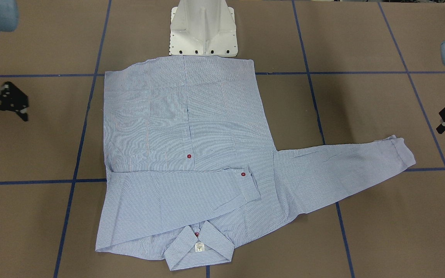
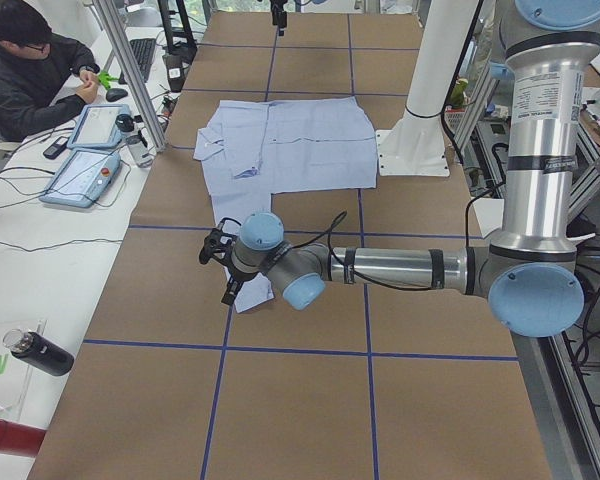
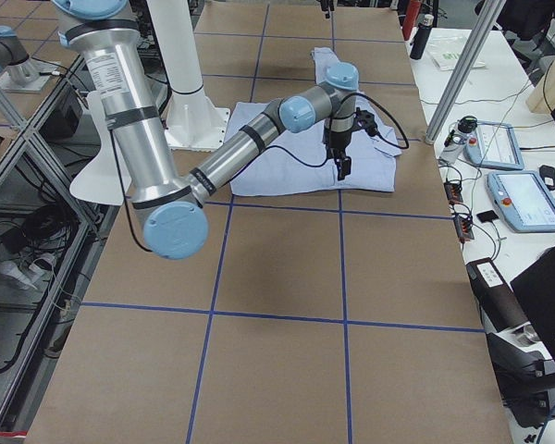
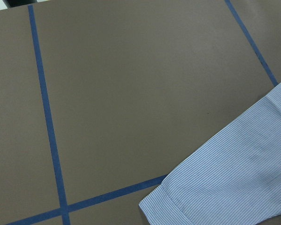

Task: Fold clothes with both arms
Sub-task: 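Withdraw the right gripper from the shirt back toward its side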

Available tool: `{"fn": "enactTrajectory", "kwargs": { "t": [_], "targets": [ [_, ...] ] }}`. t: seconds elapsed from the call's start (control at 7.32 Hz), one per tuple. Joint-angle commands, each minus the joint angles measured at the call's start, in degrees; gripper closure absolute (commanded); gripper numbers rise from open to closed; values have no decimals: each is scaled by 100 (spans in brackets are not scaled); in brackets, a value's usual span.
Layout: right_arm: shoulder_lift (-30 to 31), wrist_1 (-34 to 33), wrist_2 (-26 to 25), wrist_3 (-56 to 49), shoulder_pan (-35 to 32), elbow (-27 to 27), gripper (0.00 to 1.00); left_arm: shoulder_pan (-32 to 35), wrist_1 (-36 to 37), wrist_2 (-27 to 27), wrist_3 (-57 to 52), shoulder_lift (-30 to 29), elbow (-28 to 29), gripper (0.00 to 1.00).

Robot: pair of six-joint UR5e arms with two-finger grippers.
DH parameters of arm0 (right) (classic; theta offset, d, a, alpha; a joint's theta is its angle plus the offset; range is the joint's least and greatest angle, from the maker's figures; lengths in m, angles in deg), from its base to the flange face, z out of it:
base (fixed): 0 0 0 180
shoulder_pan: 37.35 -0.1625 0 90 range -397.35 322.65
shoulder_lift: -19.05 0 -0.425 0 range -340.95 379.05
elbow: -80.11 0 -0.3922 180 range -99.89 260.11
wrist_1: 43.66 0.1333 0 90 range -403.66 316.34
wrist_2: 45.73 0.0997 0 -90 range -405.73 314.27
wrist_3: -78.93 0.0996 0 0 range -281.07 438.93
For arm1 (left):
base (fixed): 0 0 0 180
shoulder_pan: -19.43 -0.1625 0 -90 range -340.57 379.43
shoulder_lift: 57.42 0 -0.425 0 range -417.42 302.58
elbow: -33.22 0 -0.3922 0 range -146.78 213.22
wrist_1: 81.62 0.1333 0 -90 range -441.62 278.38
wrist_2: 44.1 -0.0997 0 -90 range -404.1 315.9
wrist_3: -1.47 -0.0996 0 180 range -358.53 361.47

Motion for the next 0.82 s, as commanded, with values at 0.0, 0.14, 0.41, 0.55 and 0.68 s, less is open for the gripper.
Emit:
{"fn": "enactTrajectory", "kwargs": {
  "t": [0.0, 0.14, 0.41, 0.55, 0.68],
  "targets": [
    [714, -1, 225, -943, -622, -65, 0, -663, -795, -418, 1572, 189, 98, 0],
    [725, -1, 225, -936, -623, -65, 0, -1006, -1339, -733, 2138, 338, 185, 0],
    [733, -1, 225, -935, -623, -65, 0, -1386, -2132, -1104, 2643, 348, 720, 0],
    [733, -1, 225, -927, -623, -56, 0, -1457, -2301, -1227, 2854, 322, 818, 0],
    [725, -1, 225, -927, -623, -65, 0, -1545, -2311, -1246, 2995, 304, 819, 1]
  ]
}}
